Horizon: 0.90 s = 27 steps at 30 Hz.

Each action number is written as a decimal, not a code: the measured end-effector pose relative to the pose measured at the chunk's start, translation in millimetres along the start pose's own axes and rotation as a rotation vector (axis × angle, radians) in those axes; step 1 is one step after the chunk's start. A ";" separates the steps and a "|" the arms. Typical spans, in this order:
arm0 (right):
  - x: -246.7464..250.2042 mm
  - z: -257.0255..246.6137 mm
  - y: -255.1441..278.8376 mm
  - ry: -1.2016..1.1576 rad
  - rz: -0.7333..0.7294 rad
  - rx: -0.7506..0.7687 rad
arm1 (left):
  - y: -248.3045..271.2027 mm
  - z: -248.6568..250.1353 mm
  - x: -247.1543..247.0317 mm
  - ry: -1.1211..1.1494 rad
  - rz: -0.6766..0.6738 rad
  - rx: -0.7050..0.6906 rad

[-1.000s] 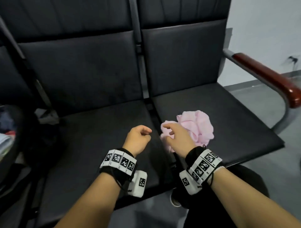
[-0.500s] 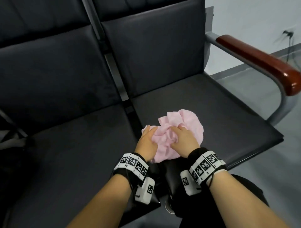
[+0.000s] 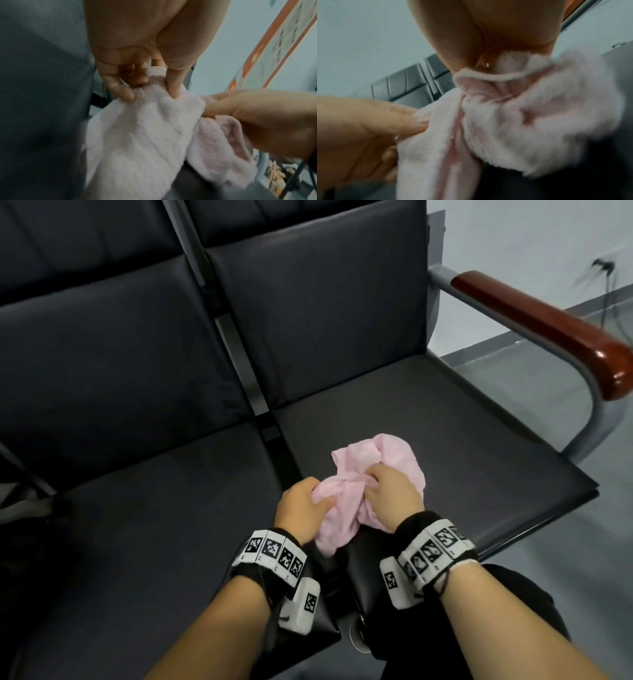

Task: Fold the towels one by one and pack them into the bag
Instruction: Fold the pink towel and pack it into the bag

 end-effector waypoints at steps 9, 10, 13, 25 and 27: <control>65.7 -172.9 63.2 -0.609 0.036 0.409 | 100.9 49.8 195.4 0.148 0.310 -0.286; 66.8 -194.2 72.4 -0.628 0.040 0.455 | 116.9 48.3 216.8 0.126 0.341 -0.303; 58.7 -250.1 101.9 -0.674 0.049 0.570 | 165.3 35.6 274.0 0.009 0.466 -0.324; -78.2 -305.8 161.3 -0.488 -0.215 0.583 | 237.0 -109.0 317.3 0.248 0.347 -0.025; -84.9 -299.4 165.0 -0.472 -0.230 0.572 | 241.6 -123.3 311.4 0.291 0.327 0.010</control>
Point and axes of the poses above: each hand's wrist, its own y-axis away from the middle knuckle, its own x-axis out of the back of the hand, z = x × y, the point moved 10 cm from there along -y, towards the middle knuckle, and after that the axes turned 3 degrees about -z, right-handed, at the moved point
